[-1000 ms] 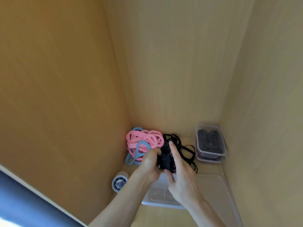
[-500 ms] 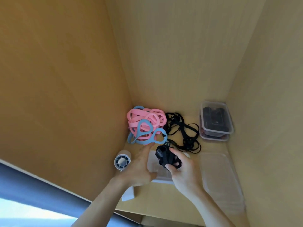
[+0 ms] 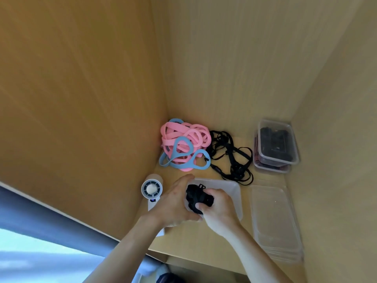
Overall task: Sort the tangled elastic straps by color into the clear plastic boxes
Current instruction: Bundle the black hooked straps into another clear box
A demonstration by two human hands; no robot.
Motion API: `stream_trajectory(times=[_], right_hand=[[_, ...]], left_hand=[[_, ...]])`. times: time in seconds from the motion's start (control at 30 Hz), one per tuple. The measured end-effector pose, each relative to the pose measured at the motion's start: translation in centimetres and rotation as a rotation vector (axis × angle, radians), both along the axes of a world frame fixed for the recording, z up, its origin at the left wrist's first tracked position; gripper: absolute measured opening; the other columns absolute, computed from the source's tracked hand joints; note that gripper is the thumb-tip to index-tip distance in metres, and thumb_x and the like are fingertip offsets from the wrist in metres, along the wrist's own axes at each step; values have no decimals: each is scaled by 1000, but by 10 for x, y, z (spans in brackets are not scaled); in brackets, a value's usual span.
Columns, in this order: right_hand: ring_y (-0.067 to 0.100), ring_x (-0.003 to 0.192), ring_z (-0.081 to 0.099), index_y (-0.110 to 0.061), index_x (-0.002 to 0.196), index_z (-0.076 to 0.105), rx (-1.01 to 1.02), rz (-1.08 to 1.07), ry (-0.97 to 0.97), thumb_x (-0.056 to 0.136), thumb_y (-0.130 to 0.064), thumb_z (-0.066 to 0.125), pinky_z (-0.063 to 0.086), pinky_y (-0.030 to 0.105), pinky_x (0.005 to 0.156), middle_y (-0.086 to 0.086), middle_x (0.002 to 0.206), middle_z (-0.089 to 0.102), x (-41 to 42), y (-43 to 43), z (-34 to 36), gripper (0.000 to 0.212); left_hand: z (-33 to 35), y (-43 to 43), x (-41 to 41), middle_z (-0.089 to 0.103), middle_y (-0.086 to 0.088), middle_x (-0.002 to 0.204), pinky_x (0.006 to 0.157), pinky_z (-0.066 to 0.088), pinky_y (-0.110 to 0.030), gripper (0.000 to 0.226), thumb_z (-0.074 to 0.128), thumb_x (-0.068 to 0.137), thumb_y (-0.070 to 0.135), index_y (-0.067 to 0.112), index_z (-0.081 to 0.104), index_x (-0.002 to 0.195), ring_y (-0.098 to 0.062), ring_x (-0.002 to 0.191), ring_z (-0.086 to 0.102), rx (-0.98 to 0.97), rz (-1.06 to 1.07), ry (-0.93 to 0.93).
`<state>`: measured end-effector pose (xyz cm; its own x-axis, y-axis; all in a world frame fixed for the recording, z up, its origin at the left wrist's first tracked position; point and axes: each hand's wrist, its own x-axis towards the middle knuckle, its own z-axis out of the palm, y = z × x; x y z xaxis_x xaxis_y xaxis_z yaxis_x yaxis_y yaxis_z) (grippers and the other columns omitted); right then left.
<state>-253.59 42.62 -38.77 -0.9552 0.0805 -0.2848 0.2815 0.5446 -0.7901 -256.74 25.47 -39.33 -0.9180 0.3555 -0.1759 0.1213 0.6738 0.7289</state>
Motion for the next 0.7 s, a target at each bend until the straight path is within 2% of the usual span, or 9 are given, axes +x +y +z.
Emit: stream_trajectory(times=[0.07,0.13,0.2,0.27,0.33,0.43,0.47,0.53,0.7], right_hand=[[18,103,67,-17,125,66,60,12,-40,90,-27,72,55,19,75,0,120,67,-4,-7,2,37],[20,92,70,-18,115,67,170,49,-85,94,-34,67,59,29,75,0,107,72,-4,-11,8,26],[22,98,67,-18,111,66,432,154,-87,98,-44,58,54,33,81,1,103,71,-5,-13,12,30],[24,108,57,-16,112,66,600,211,-41,99,-48,54,47,35,87,3,110,63,-7,-13,13,37],[25,107,56,-12,115,66,510,180,-86,98,-44,57,48,33,83,4,112,57,-10,-13,12,37],[19,79,69,-8,105,68,233,52,-207,94,-34,67,51,22,55,4,97,69,-17,-12,10,28],[19,74,70,-8,99,69,162,17,-232,92,-31,71,54,24,54,3,90,71,-20,-11,10,24],[20,70,74,-8,87,70,34,-44,-285,87,-24,78,62,31,63,4,83,74,-27,-6,9,17],[19,71,77,-7,95,73,-248,-87,-387,80,-16,85,64,40,76,8,89,78,-33,4,10,22]], left_hand=[[1,0,1,42,39,126,96,48,-23,105,91,46,57,61,24,128,11,117,45,19,12,17],[1,-1,2,44,37,129,99,49,-27,107,91,46,57,58,27,132,12,121,43,44,22,28],[0,-2,4,41,29,144,108,44,-31,109,91,47,59,49,33,138,5,132,41,61,24,35],[-1,-2,6,32,25,156,112,40,-32,98,90,46,60,48,41,130,2,139,36,53,21,52],[0,-2,8,26,27,159,112,38,-30,91,88,45,62,47,45,123,4,140,33,30,16,66],[-1,-2,10,22,31,159,112,36,-26,95,88,45,63,44,47,129,8,139,31,21,18,71],[0,-2,10,20,33,159,112,34,-24,98,89,45,63,44,47,131,10,138,29,12,14,69],[2,-3,10,17,35,158,112,32,-23,97,89,47,62,45,47,133,15,136,25,-7,-3,65],[6,-2,8,11,33,160,114,32,-25,95,85,50,68,49,48,136,12,140,20,-59,-55,55]])
